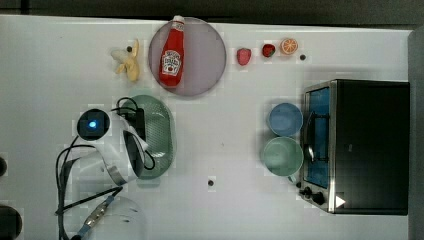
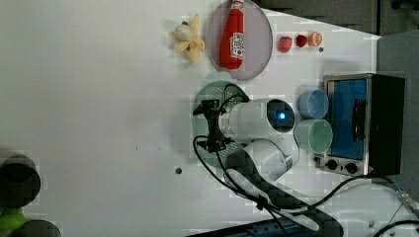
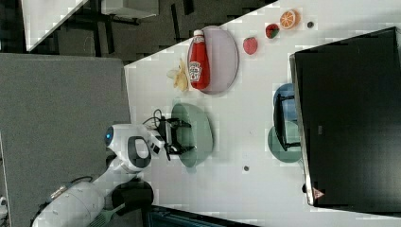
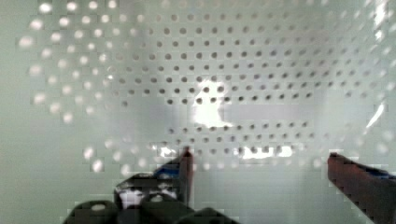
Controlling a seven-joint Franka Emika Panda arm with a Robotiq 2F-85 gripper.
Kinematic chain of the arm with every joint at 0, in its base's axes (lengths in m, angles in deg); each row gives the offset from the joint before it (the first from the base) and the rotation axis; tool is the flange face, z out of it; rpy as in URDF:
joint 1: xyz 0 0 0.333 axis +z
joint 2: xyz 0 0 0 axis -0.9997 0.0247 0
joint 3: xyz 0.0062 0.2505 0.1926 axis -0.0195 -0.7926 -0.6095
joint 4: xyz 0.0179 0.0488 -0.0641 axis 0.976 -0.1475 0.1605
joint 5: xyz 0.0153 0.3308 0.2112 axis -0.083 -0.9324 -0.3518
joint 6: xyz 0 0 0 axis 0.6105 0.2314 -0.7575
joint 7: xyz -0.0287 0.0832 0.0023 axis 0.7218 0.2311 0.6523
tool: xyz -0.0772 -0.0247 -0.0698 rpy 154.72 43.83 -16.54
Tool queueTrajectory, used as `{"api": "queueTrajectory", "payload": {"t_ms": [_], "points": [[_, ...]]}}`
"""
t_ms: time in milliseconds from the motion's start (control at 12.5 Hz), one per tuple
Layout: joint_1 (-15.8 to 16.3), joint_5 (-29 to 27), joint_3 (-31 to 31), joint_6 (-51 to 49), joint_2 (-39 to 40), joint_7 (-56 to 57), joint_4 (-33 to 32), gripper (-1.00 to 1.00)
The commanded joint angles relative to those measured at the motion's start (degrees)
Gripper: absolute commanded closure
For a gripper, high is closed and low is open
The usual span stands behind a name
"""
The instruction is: Drag strainer right to left.
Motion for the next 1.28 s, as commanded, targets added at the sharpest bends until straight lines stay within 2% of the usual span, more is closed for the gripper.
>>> {"api": "queueTrajectory", "payload": {"t_ms": [80, 240, 640, 1040, 1280], "points": [[4.6, -2.6, -1.1, 0.6, 1.6, -4.2, 3.9, -1.0], [6.2, -4.5, -1.2, 0.0, 3.3, -8.1, 6.4, -1.0], [10.5, -4.7, -1.2, 0.0, 7.1, -15.8, 12.9, -1.0], [13.9, -7.0, -1.3, -0.2, 10.2, -16.2, 17.7, -1.0], [14.5, -7.2, -1.0, -0.4, 10.0, -15.5, 18.9, -1.0]]}}
